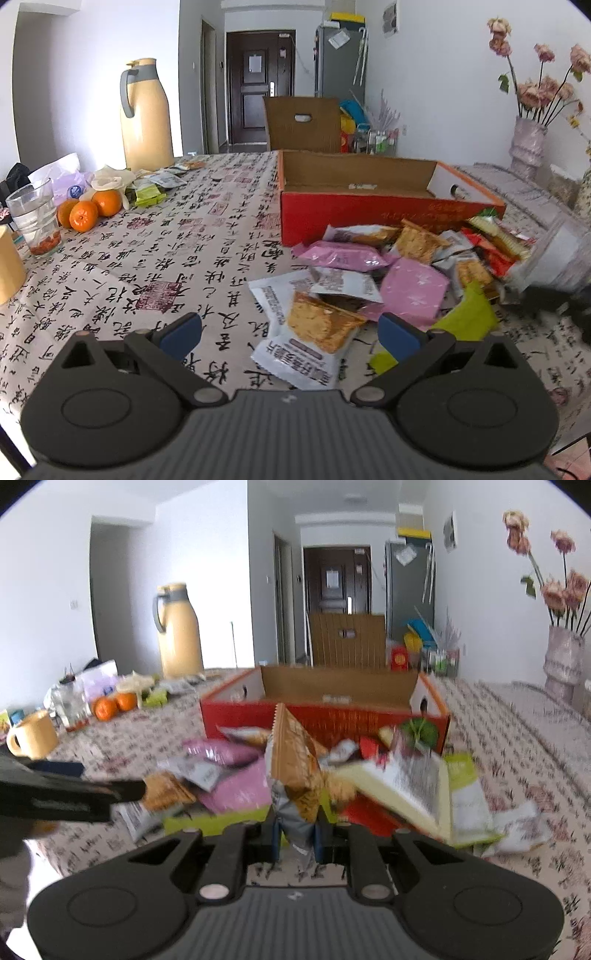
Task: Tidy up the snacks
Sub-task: 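Grasp the cracker packet in the pile with the right gripper, then drop the cracker packet into the box while the left gripper grasps a white packet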
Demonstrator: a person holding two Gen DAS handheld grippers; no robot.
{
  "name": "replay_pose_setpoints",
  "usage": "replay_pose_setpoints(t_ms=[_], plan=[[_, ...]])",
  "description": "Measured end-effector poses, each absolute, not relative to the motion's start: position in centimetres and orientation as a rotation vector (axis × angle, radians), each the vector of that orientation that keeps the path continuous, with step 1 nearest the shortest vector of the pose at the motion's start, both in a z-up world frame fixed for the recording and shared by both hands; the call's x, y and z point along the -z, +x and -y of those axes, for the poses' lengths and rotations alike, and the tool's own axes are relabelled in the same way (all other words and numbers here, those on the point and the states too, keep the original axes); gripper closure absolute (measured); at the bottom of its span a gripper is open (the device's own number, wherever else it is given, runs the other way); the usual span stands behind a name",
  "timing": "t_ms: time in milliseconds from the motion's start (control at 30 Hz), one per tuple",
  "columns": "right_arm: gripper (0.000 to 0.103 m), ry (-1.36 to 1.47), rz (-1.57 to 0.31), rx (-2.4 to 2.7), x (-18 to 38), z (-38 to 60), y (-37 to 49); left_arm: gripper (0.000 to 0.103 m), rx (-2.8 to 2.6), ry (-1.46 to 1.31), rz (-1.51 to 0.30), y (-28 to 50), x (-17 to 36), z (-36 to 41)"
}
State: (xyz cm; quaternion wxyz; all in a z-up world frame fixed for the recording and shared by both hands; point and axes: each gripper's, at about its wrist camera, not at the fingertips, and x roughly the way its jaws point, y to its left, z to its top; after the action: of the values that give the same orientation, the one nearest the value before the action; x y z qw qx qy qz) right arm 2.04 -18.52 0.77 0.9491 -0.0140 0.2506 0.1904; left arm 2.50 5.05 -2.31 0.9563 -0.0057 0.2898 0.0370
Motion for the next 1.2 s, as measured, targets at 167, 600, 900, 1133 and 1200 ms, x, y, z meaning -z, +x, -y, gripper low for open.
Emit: replay_pose_setpoints(t_ms=[167, 600, 900, 1133, 1200], plan=[[0.087, -0.015, -0.455, -0.358, -2.4, 19.2, 2.2, 0.000, -0.064, 0.018, -0.636, 4.1, 3.4, -5.3], [0.087, 0.014, -0.448, -0.280, -2.6, 20.9, 4.1, 0.050, 0.022, 0.066, -0.710, 5.8, 5.5, -4.2], [0.087, 0.033, -0.460, -0.264, -2.0, 21.9, 4.5, 0.056, 0.040, 0.055, -0.673, 4.8, 4.5, -4.1], [0.087, 0.047, -0.451, -0.255, -2.2, 22.7, 4.9, 0.056, 0.037, 0.038, -0.604, 3.5, 2.5, -4.0], [0.087, 0.049, -0.449, -0.254, -2.3, 22.8, 5.1, 0.056, 0.041, 0.024, -0.582, 3.3, 1.7, -4.0]])
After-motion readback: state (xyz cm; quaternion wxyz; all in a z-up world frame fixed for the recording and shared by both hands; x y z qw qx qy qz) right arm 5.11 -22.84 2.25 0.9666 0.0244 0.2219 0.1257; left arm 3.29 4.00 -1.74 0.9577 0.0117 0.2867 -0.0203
